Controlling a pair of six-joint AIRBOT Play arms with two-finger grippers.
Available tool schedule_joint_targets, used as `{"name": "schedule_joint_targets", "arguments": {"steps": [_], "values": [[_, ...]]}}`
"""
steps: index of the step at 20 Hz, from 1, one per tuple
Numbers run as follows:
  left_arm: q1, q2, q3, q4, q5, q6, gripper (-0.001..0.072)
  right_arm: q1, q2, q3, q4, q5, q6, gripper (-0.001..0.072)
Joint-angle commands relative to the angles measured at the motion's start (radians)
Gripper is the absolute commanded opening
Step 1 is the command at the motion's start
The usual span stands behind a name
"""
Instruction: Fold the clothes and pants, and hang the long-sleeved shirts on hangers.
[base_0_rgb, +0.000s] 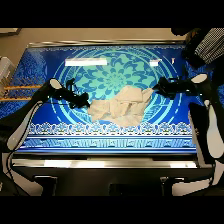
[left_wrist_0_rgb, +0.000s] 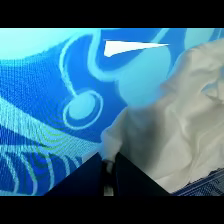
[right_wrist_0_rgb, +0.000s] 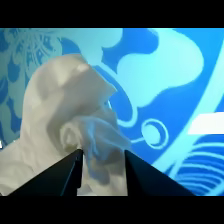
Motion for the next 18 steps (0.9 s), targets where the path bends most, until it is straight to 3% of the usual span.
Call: {"name": "schedule_joint_targets", "arguments": {"steps": [1, 8, 11, 13, 15, 18], "values": [[0.005, -0.005, 0.017, -0.006, -0.039, 0.033, 0.0021, -0.072, 0.092, -0.068, -0.117, 0.241, -0.099, 0.0359], [0.025, -0.002, 0.018, -0.006, -0.071, 0.043, 0.0021, 0.062, 0.227, -0.545, 0.038, -0.019, -0.172, 0.0366], [0.026, -0.002, 0.018, -0.006, -0.071, 0.043, 0.0021, 0.175, 0.226, -0.581, 0.035, -0.151, -0.160, 0.0366], [0.026, -0.002, 0.018, -0.006, -0.070, 0.043, 0.0021, 0.227, 0.212, -0.581, 0.010, -0.229, -0.086, 0.0359], [0.026, -0.002, 0.018, -0.006, -0.069, 0.043, 0.0021, 0.254, 0.184, -0.581, -0.009, -0.248, -0.018, 0.0358], [0.026, -0.003, 0.018, -0.004, -0.069, 0.044, 0.0021, 0.291, 0.159, -0.581, -0.002, -0.252, -0.010, 0.0344]]}}
